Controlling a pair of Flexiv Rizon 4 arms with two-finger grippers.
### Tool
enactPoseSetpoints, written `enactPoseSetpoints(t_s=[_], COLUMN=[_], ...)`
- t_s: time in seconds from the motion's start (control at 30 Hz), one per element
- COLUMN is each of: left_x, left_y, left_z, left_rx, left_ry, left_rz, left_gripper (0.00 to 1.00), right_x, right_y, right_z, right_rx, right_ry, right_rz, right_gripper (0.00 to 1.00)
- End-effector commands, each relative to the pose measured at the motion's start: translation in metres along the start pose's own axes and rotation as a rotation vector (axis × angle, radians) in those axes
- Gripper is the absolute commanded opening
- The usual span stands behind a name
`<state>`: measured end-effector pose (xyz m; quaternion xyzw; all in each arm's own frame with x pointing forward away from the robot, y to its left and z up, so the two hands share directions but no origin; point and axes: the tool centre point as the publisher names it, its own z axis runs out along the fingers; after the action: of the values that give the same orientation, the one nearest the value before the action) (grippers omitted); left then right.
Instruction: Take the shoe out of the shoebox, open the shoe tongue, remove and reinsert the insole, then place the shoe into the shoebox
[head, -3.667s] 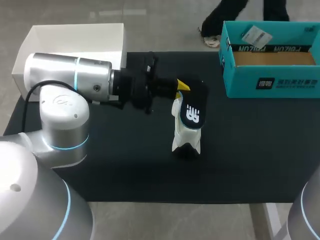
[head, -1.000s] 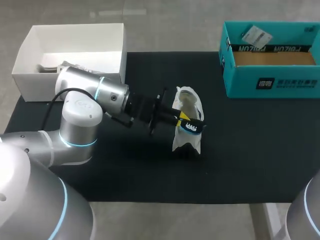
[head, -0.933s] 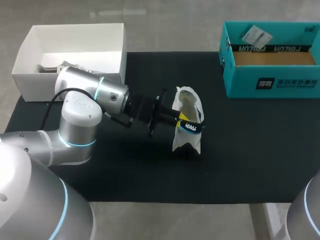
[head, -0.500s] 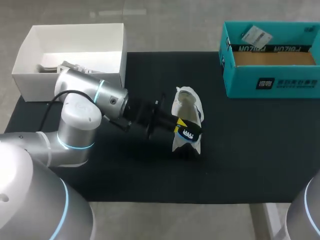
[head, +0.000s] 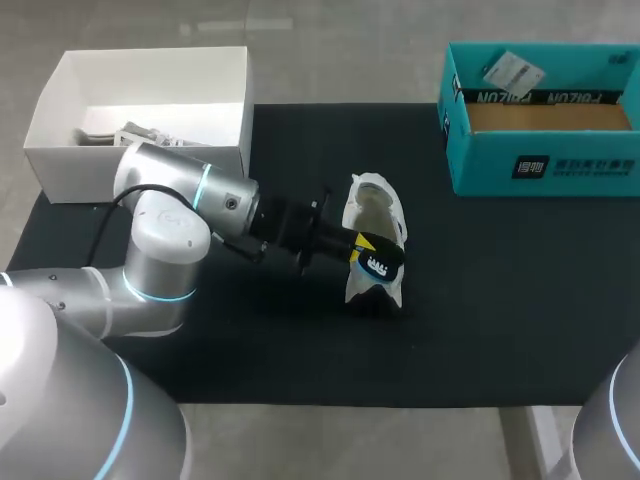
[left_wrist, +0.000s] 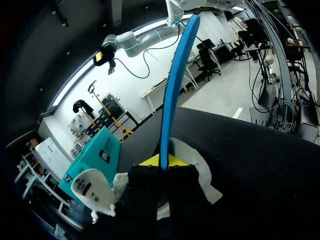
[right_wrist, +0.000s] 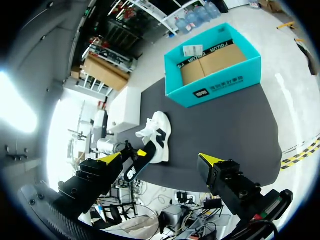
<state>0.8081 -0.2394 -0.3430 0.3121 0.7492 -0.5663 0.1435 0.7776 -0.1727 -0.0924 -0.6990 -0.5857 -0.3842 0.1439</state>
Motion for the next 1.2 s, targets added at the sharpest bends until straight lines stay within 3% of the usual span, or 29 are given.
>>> enactPoseSetpoints(t_s=[0.03, 0.37, 0.43, 0.53, 0.63, 0.73, 0.87, 0.93, 0.97, 1.03, 1.2], left_x=[-0.004, -0.010, -0.011, -0.011, -0.012, -0.012, -0.008, -0.006, -0.006, -0.004, -0.003], left_y=[0.007, 0.010, 0.006, 0.001, -0.005, -0.015, -0.029, -0.034, -0.036, -0.037, -0.029], left_z=[0.004, -0.001, -0.003, -0.005, -0.007, -0.009, -0.012, -0.013, -0.013, -0.014, -0.013], left_rx=[-0.014, 0.000, 0.002, 0.001, 0.013, 0.046, 0.077, 0.086, 0.088, 0.094, 0.080], left_ry=[-0.013, -0.017, -0.011, -0.005, -0.005, -0.001, 0.026, 0.040, 0.045, 0.058, 0.067], left_rz=[-0.003, -0.086, -0.078, -0.066, -0.056, -0.058, -0.046, -0.043, -0.040, -0.043, -0.038], left_gripper=[0.00, 0.00, 0.32, 0.31, 0.45, 0.46, 0.44, 0.38, 0.33, 0.00, 0.00], right_x=[0.001, 0.001, 0.001, 0.001, 0.001, 0.001, 0.001, 0.001, 0.001, 0.001, 0.001], right_y=[0.000, 0.000, 0.000, 0.000, 0.000, 0.000, 0.000, 0.000, 0.000, 0.000, 0.000], right_z=[0.000, 0.000, 0.000, 0.000, 0.000, 0.000, 0.000, 0.000, 0.000, 0.000, 0.000], right_rx=[0.000, 0.000, 0.000, 0.000, 0.000, 0.000, 0.000, 0.000, 0.000, 0.000, 0.000], right_ry=[-0.003, -0.003, -0.003, -0.003, -0.003, -0.003, -0.003, -0.003, -0.003, -0.003, -0.003], right_rz=[0.002, 0.002, 0.002, 0.002, 0.002, 0.002, 0.002, 0.002, 0.002, 0.002, 0.002], right_gripper=[1.00, 1.00, 1.00, 1.00, 1.00, 1.00, 1.00, 1.00, 1.00, 1.00, 1.00])
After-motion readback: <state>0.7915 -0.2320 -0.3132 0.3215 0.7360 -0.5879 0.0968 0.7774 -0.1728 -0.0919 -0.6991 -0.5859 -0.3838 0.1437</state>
